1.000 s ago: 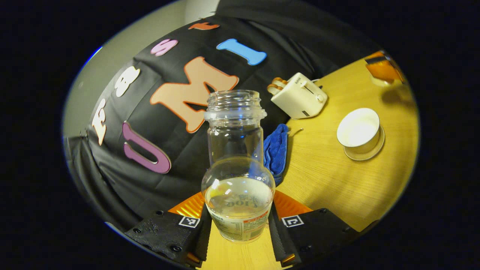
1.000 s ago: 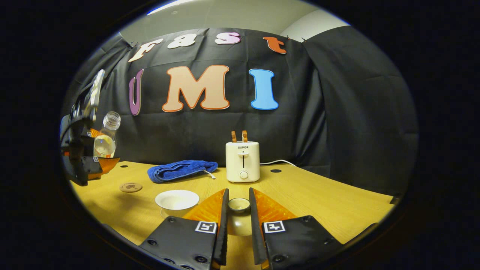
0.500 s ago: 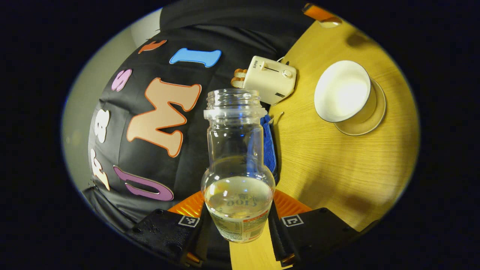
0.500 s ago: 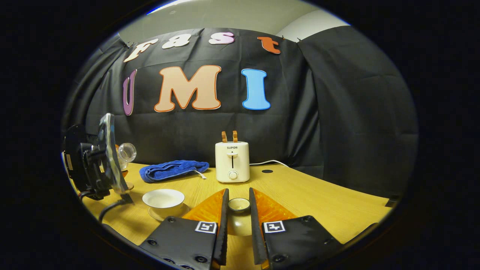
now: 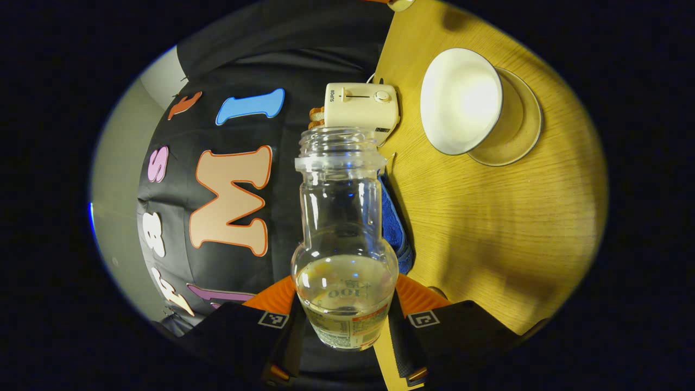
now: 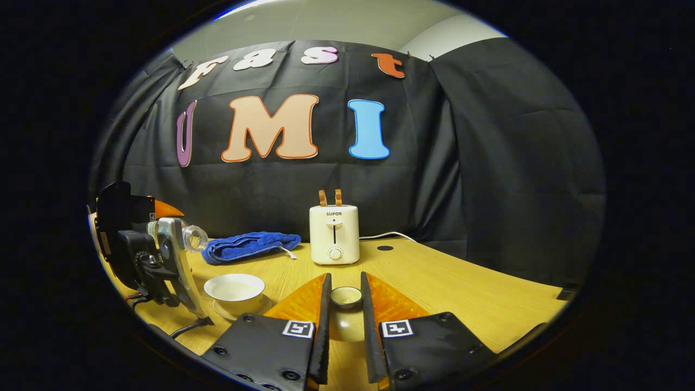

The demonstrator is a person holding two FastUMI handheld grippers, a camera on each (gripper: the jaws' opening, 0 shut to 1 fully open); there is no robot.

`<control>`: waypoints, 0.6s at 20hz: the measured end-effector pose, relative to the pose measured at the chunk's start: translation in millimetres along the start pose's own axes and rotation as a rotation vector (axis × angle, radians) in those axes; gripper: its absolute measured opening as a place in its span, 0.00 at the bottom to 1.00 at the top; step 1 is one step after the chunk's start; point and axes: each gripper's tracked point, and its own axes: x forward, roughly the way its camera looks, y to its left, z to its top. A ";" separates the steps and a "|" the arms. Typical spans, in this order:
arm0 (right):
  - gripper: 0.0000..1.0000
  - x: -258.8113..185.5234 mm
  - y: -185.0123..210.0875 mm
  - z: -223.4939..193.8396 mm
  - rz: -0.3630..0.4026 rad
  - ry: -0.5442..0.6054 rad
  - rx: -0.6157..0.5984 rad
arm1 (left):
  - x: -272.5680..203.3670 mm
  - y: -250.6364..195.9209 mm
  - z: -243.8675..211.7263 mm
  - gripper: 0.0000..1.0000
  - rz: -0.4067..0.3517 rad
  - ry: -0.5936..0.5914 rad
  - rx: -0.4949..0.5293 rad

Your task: Open the teacup lid with one hand, grasp the water bottle and pour water into the teacup with the other hand; after pouring, place the water bottle on the coaster and then close the teacup lid.

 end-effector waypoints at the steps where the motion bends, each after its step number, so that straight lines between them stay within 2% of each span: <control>1: 0.31 0.5 -0.2 -0.4 0.000 0.000 0.000 | -0.7 -0.1 2.2 0.64 0.000 -0.002 0.017; 12: 0.31 -0.2 -0.7 0.7 -0.002 -0.001 0.000 | -5.6 -7.9 10.5 0.64 -0.001 -0.019 0.157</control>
